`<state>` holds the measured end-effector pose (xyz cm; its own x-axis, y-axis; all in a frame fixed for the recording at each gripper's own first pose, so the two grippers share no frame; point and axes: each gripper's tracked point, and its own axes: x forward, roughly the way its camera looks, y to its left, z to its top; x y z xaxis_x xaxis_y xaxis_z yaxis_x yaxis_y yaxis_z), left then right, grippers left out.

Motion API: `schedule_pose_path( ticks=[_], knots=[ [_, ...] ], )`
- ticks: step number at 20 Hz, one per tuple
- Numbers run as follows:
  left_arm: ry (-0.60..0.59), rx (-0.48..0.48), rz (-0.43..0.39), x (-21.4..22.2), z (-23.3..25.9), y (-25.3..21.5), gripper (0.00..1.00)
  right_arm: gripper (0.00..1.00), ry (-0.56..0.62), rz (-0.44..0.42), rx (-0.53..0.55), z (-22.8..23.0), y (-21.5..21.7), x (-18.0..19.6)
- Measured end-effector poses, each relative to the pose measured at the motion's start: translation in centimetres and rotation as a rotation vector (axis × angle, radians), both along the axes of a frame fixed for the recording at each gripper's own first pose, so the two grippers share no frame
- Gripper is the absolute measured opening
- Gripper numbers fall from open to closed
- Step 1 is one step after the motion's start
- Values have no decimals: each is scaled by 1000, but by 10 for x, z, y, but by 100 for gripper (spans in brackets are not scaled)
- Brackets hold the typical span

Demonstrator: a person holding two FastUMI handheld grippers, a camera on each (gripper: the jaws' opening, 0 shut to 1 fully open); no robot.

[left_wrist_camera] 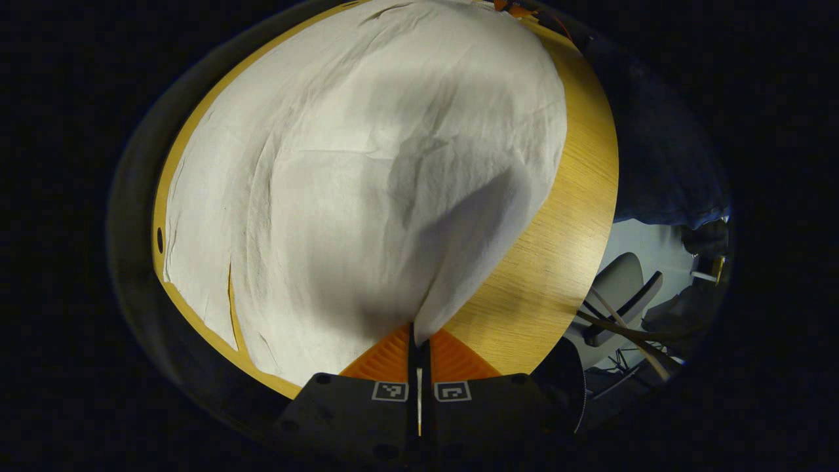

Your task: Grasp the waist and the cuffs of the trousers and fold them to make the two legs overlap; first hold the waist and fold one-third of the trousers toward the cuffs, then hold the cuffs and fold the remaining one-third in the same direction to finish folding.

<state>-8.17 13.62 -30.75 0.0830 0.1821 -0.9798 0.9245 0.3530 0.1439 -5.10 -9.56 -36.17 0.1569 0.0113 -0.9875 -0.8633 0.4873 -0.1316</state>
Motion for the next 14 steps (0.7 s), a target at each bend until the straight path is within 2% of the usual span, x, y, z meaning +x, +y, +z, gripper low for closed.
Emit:
schedule_pose_path(
  ticks=[7,9,11,14],
  knots=[
    [-44,-4,70,2,-1,6,0,3,-101,-74,13,15,-3,8],
    [-66,7,56,6,12,3,0,3,-142,-113,38,29,-2,18],
    [-127,13,65,25,35,0,0,3,-217,-168,71,48,0,35],
    [-299,11,120,87,75,-10,0,3,-361,-292,130,76,5,80]
  ],
)
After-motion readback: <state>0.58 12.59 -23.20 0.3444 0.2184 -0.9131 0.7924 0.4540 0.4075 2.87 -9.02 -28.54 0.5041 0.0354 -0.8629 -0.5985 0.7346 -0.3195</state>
